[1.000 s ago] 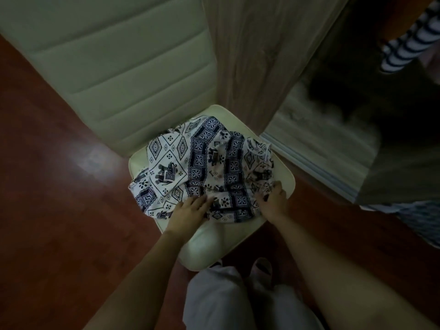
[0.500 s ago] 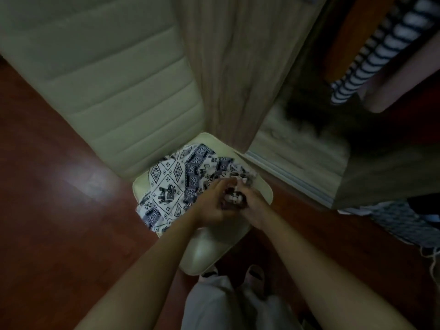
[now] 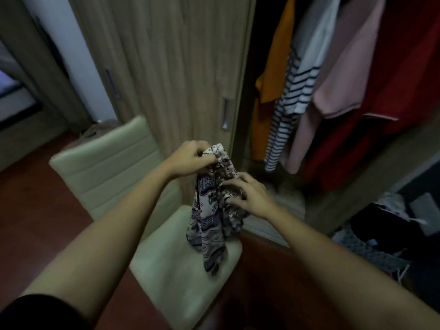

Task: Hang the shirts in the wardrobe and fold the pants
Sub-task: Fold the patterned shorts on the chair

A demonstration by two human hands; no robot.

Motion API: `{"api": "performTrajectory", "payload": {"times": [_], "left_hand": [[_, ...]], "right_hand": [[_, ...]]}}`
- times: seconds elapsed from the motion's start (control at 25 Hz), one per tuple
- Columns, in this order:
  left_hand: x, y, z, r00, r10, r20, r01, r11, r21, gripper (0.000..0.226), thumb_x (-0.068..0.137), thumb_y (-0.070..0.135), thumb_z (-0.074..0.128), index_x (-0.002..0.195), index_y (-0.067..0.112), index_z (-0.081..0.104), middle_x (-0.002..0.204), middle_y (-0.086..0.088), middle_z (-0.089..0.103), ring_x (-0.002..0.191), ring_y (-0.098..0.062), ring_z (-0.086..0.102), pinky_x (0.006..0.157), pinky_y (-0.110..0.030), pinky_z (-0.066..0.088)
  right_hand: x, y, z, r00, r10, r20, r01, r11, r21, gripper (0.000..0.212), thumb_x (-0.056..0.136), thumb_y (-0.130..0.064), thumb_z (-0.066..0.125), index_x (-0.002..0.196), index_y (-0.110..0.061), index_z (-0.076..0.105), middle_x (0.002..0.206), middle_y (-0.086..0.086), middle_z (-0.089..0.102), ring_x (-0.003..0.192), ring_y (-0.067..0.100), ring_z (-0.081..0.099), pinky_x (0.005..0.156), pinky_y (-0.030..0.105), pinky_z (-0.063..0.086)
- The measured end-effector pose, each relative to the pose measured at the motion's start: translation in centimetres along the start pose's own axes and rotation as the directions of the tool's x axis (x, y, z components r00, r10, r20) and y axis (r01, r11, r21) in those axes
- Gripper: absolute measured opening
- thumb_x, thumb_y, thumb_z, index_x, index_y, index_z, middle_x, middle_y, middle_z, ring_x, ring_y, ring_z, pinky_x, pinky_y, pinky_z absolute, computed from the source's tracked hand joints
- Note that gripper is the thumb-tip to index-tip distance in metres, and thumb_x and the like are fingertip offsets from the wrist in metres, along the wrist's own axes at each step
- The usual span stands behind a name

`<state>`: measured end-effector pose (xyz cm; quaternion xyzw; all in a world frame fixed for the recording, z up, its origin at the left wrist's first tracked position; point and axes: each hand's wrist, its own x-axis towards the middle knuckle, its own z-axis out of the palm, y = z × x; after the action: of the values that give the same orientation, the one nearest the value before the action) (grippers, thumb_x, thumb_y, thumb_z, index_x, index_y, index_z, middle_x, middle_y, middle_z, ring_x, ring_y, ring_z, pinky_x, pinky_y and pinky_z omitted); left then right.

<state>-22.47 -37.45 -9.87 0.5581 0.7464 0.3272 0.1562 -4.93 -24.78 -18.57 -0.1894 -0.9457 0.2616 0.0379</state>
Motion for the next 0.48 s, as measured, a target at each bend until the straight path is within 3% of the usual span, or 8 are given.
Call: {"api": "performTrajectory", "payload": {"times": [0.08,0.12,0.24,0.36,0.4,0.48], "left_hand": [[0.5,2.4,-3.2,0.998,0.01,-0.056,-0.014,0.997,-0.07,0.036,0.066,0.048,0.05,0.066,0.013,0.058,0.066,0.004,0.055,0.06,-0.003,0.049,0.061,-0.028,0.04],[0.6,3.1,-4.5,0.998,0.029,-0.062,-0.035,0.994,-0.1,0.032,0.068,0.044,0.054,0.076,0.014,0.063,0.071,0.001,0.061,0.065,-0.008,0.055,0.064,-0.031,0.045],[-0.1,4.4,-7.2,0.993,0.117,0.008,-0.116,0.987,-0.108,0.038,0.08,0.02,0.058,0.116,0.034,0.059,0.094,0.001,0.067,0.08,-0.02,0.064,0.075,-0.036,0.054],[0.1,4.9,-8.1,0.986,0.14,-0.092,-0.15,0.983,-0.107,0.038,0.088,0.004,0.052,0.1,0.039,0.061,0.091,0.005,0.067,0.076,-0.019,0.065,0.071,-0.037,0.056],[0.3,5.1,-8.2,0.981,0.129,-0.145,-0.146,0.983,-0.112,0.029,0.087,0.009,0.054,0.093,0.036,0.061,0.091,0.0,0.067,0.075,-0.017,0.065,0.07,-0.038,0.056],[0.6,5.2,-8.3,0.985,0.115,-0.126,-0.119,0.993,-0.028,0.008,0.081,0.034,0.062,0.085,0.028,0.057,0.081,-0.001,0.063,0.065,-0.003,0.057,0.063,-0.027,0.05]], "right_hand": [[-1.0,-0.2,-3.1,0.987,-0.073,-0.142,0.062,0.995,-0.077,0.037,0.085,-0.02,0.062,0.121,-0.028,0.055,0.128,0.002,0.047,0.118,0.024,0.05,0.092,0.04,0.045],[-1.2,-0.1,-4.9,0.978,-0.103,-0.18,0.079,0.988,-0.134,0.038,0.084,-0.011,0.059,0.119,-0.026,0.056,0.123,0.003,0.049,0.112,0.025,0.053,0.087,0.039,0.047],[-1.1,0.1,-11.5,0.982,-0.149,-0.113,0.098,0.925,-0.367,0.033,0.086,-0.011,0.053,0.111,-0.031,0.062,0.124,0.001,0.043,0.106,0.021,0.052,0.082,0.035,0.048],[-1.3,-0.1,-17.0,0.986,-0.164,0.015,0.147,0.835,-0.531,0.027,0.091,-0.024,0.05,0.114,-0.037,0.056,0.12,-0.004,0.047,0.102,0.016,0.051,0.075,0.033,0.046],[-1.4,-0.2,-18.3,0.984,-0.162,0.077,0.178,0.831,-0.526,0.028,0.089,-0.024,0.054,0.114,-0.035,0.053,0.115,-0.004,0.049,0.101,0.016,0.052,0.077,0.034,0.047],[-2.1,-0.4,-20.5,0.974,-0.154,0.168,0.217,0.85,-0.48,0.035,0.078,-0.005,0.059,0.104,-0.028,0.052,0.104,-0.004,0.049,0.098,0.018,0.051,0.082,0.039,0.046]]}}
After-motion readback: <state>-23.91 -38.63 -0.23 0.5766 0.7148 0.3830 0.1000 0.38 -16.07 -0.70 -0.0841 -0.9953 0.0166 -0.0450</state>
